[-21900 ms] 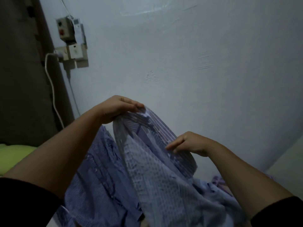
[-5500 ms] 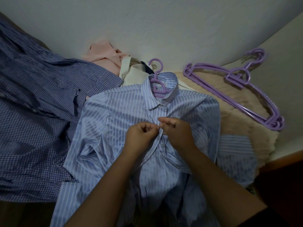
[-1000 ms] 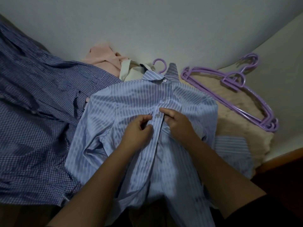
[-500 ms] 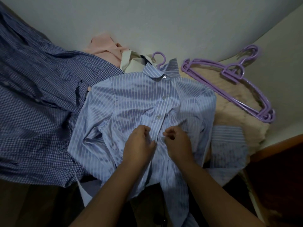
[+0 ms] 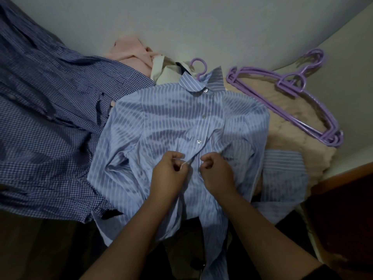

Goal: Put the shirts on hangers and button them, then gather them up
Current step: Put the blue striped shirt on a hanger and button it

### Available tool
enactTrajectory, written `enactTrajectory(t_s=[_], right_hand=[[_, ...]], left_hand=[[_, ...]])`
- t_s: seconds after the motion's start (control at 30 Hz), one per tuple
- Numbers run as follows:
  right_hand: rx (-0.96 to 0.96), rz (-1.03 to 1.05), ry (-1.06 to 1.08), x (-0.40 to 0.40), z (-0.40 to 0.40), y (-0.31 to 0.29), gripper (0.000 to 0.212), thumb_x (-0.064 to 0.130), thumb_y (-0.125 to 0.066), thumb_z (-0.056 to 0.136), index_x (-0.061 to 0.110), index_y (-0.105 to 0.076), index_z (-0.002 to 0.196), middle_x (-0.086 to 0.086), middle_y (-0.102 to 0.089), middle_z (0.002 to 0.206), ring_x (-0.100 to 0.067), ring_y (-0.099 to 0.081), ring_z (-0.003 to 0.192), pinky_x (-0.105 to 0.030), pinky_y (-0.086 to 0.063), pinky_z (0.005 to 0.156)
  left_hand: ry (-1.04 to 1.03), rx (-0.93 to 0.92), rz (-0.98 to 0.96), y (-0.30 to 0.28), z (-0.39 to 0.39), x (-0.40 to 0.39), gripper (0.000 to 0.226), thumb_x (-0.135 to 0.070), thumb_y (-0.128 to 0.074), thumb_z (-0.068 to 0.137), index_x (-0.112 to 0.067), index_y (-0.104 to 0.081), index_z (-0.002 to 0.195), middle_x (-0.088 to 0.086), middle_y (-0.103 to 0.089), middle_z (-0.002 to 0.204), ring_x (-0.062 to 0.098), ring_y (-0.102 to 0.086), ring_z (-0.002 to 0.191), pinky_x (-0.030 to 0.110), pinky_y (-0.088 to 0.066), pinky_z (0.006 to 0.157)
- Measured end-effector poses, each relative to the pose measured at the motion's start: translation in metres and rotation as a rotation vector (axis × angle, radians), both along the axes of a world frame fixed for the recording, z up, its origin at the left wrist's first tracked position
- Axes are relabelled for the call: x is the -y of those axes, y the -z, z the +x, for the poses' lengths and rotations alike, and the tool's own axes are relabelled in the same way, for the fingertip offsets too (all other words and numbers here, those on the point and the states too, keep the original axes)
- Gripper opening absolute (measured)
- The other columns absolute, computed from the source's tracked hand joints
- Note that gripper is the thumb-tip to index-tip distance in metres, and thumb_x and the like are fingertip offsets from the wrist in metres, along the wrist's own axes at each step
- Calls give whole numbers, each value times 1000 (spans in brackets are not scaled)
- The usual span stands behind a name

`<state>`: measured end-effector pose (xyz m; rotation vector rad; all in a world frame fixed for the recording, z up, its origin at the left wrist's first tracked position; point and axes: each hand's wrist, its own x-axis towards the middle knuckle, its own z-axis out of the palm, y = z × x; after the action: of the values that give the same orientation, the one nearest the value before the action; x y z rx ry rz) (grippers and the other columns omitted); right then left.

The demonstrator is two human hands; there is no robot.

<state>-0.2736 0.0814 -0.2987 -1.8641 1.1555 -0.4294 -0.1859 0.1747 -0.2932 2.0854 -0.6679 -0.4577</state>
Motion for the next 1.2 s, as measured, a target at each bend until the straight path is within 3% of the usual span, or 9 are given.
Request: enactTrajectory(t_s=[0.2, 0.3, 0.43, 0.53, 0.63, 0.8, 0.9, 1.07, 1.2], right_hand=[[110, 35, -27, -6, 0, -12, 20, 4, -53, 89, 22, -52, 96, 10, -51, 71, -3, -47, 63, -5, -36, 52], [136, 67, -16, -6, 1, -15, 21, 5, -53, 88, 21, -55, 101, 4, -58, 79, -5, -53, 68, -8, -38, 55], [189, 159, 23, -4, 0, -18, 22, 5, -56, 87, 24, -53, 97, -7, -65, 90, -23, -62, 79, -33, -50, 69], [224, 224, 24, -3, -1, -21, 23, 4, -58, 86, 24, -51, 96, -12, -66, 90, -29, -64, 80, -39, -52, 72], [218, 225, 28, -2, 0, -19, 22, 4, -57, 86, 22, -51, 96, -12, -66, 90, -28, -64, 80, -40, -52, 73], [179, 198, 46, -1, -1, -16, 21, 5, -56, 85, 23, -51, 96, -9, -64, 87, -26, -62, 78, -37, -51, 68], [195, 229, 33, 0, -2, -18, 26, 4, -59, 84, 22, -50, 99, -10, -65, 87, -24, -62, 80, -32, -49, 68], [267, 330, 86, 2, -2, -20, 33, -2, -61, 81, 19, -49, 103, -12, -66, 85, -28, -65, 77, -38, -53, 72], [319, 382, 91, 2, -4, -22, 34, -6, -60, 81, 16, -49, 104, -7, -65, 77, -23, -63, 69, -34, -52, 67]], left_hand=[[-157, -334, -187, -12, -13, -1, 22, -18, -69, 85, -25, -57, 102, 2, -71, 72, 11, -65, 66, 26, -52, 66], [-152, -405, -209, -15, -18, -1, 25, -15, -69, 86, -24, -57, 106, 4, -73, 78, 17, -67, 69, 30, -53, 65], [-139, -408, -202, -13, -17, -2, 27, -16, -70, 85, -22, -57, 108, -2, -73, 81, 14, -66, 69, 27, -50, 63], [-110, -420, -199, -15, -16, -3, 26, -13, -69, 86, -22, -56, 107, -3, -72, 80, 8, -65, 64, 19, -49, 58], [-95, -414, -210, -18, -16, -3, 26, -11, -68, 87, -23, -56, 106, -1, -72, 79, 2, -61, 55, 13, -45, 51], [-109, -318, -235, -20, -17, -4, 25, -13, -63, 89, -34, -53, 95, 18, -70, 84, 16, -59, 61, 18, -47, 56], [-38, -263, -188, -20, -20, -3, 23, -15, -63, 89, -34, -54, 98, 11, -72, 81, 22, -66, 73, 21, -50, 60], [3, -216, -157, -18, -18, -2, 21, -16, -64, 89, -27, -54, 103, -14, -67, 70, -6, -61, 63, 6, -43, 55], [13, -230, -161, -19, -17, -1, 23, -15, -64, 89, -28, -53, 103, -10, -69, 73, -4, -62, 62, 7, -43, 54]])
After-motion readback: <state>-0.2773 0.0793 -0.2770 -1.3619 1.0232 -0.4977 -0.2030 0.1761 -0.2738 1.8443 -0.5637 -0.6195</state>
